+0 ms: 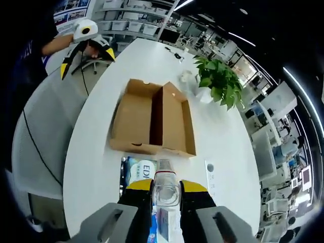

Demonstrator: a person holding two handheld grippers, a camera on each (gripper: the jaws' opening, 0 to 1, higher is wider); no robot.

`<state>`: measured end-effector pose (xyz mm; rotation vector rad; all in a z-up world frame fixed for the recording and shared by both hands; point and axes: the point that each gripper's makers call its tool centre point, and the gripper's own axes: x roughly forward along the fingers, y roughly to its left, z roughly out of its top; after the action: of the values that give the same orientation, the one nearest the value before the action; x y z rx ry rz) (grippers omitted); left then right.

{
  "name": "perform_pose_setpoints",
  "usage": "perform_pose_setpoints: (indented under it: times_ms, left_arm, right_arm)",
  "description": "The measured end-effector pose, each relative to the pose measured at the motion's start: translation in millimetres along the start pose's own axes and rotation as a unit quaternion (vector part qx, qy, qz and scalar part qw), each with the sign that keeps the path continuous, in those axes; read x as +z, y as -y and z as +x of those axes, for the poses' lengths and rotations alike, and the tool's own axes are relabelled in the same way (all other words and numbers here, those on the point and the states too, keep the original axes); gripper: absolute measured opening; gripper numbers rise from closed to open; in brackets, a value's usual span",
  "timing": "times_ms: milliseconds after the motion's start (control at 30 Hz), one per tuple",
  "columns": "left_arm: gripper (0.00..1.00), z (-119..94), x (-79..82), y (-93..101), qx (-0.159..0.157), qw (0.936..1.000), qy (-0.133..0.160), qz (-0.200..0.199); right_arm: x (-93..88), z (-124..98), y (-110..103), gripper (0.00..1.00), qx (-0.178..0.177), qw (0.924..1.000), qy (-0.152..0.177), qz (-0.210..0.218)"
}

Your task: Operate the shoe box by opening the lid, removing the specified soft item, and placing it in the target area until the item is outside and the box remains undamaged.

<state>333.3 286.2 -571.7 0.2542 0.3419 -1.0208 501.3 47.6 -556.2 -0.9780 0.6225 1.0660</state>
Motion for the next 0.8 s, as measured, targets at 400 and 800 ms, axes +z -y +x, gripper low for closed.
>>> perform_pose_setpoints:
  times_ms: [400, 800]
  left_arm:
    - [0.99, -5.5, -1.4, -7.7, 0.015, 0.9999, 0.001, 0.001]
    - [0.99, -10.3, -8.0, -13.2, 0.033, 0.9994, -0.004, -0.008]
  right_arm:
    - [-12.4, 28.2, 16.6, 0.15, 0.035, 0.9982, -0.049, -0.009]
    - [-18.2, 49.3, 22.2, 0.15, 0.074, 0.9934, -0.087, -0.01]
